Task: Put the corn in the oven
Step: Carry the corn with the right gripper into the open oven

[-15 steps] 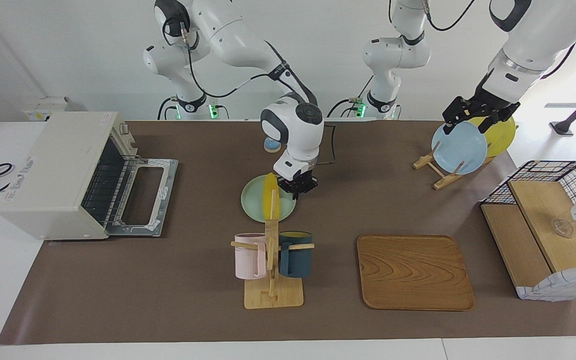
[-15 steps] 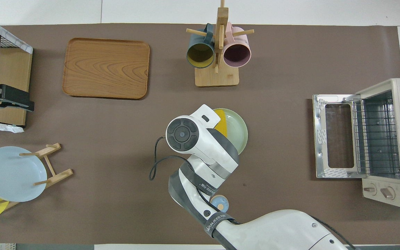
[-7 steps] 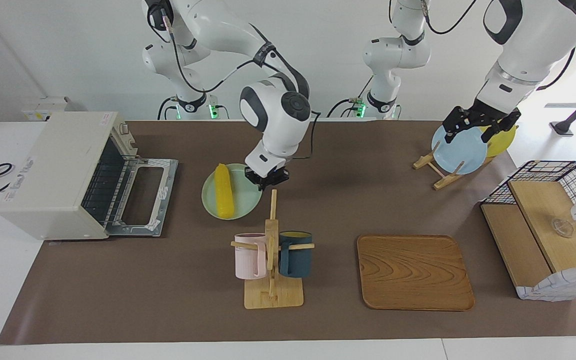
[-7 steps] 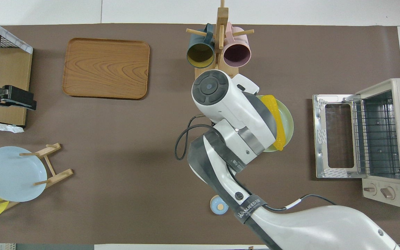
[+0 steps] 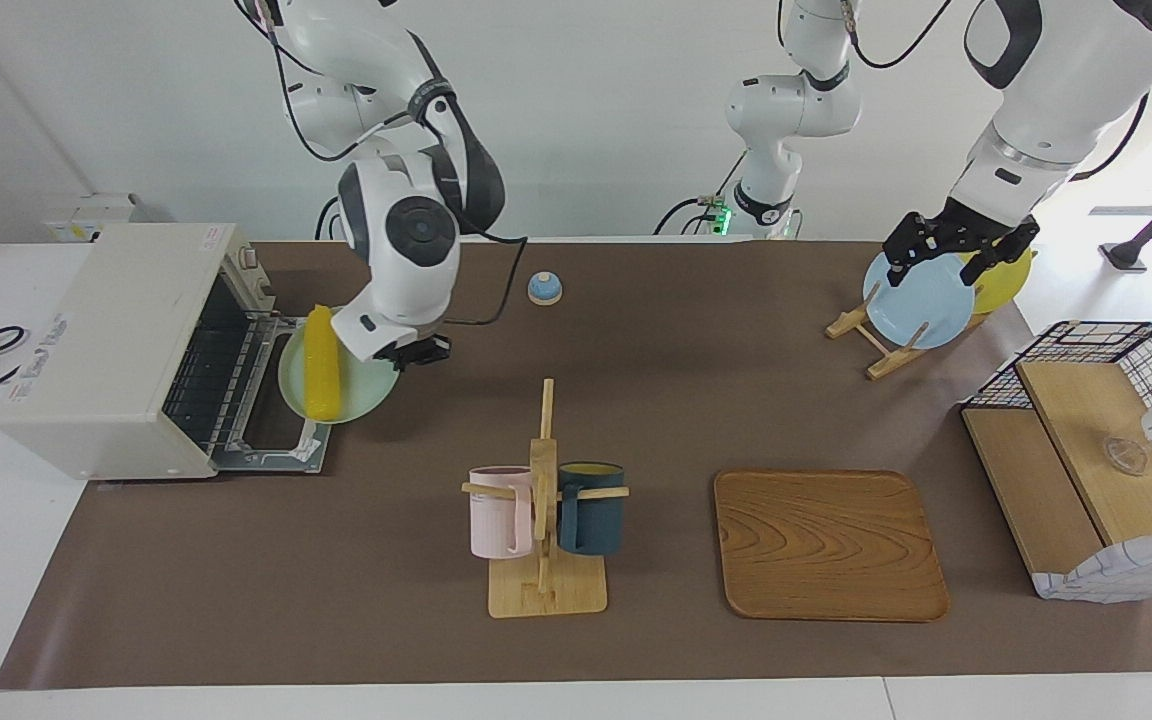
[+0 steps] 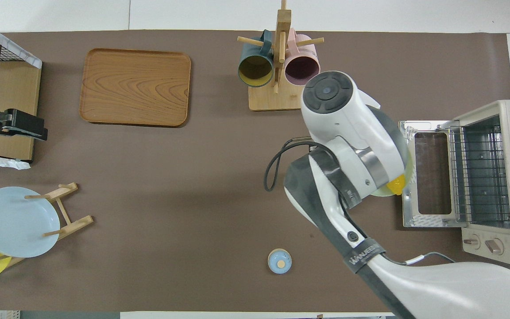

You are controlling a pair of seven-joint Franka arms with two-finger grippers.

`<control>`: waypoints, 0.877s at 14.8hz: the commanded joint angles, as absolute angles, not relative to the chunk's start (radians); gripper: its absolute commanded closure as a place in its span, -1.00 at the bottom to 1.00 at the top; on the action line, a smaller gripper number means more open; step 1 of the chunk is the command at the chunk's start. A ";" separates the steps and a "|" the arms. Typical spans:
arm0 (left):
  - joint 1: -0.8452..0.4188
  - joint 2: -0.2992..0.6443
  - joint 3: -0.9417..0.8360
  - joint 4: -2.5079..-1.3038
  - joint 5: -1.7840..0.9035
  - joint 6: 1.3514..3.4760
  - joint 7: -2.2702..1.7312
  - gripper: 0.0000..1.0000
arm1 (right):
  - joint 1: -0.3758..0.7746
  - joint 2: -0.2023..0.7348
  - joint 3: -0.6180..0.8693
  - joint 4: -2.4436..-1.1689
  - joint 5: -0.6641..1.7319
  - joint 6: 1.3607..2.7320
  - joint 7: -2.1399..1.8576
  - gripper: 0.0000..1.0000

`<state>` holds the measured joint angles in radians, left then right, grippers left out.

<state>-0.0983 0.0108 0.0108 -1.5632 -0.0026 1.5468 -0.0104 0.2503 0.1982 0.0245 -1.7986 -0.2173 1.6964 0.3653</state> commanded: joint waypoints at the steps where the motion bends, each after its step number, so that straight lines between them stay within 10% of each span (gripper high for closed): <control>1: -0.098 -0.008 0.012 -1.582 -0.002 1.552 0.002 -1.00 | 0.155 0.080 0.038 -1.951 -0.230 1.721 0.267 1.00; 13: -0.087 -0.014 0.015 -1.580 -0.002 1.549 0.002 -1.00 | -0.092 0.041 0.037 -2.092 -0.232 1.893 -0.034 1.00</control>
<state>-0.0958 0.0048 0.0177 -1.5632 -0.0026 1.5468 -0.0104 -0.0527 0.0762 0.0246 -2.0337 -0.2174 1.8442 0.0177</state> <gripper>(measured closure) 0.000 0.974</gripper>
